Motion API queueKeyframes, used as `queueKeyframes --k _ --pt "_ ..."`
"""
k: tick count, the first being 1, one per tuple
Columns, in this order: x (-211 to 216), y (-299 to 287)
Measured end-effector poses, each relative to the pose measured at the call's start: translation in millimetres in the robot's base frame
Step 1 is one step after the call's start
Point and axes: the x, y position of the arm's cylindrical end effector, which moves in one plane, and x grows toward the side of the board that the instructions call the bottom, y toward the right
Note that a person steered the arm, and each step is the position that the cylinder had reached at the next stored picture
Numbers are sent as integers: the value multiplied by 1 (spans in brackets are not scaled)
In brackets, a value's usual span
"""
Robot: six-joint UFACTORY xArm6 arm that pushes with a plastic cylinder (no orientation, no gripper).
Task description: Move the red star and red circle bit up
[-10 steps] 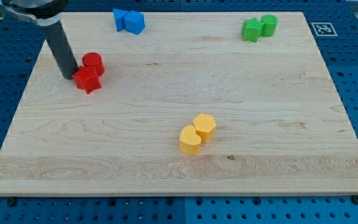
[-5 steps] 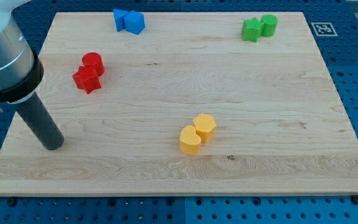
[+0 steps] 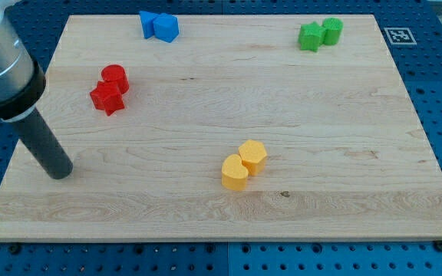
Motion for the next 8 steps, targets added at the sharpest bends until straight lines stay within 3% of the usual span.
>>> queueKeyframes --k 3,5,8 --pt "-9 1" --pt "-65 4" --pt "-119 61"
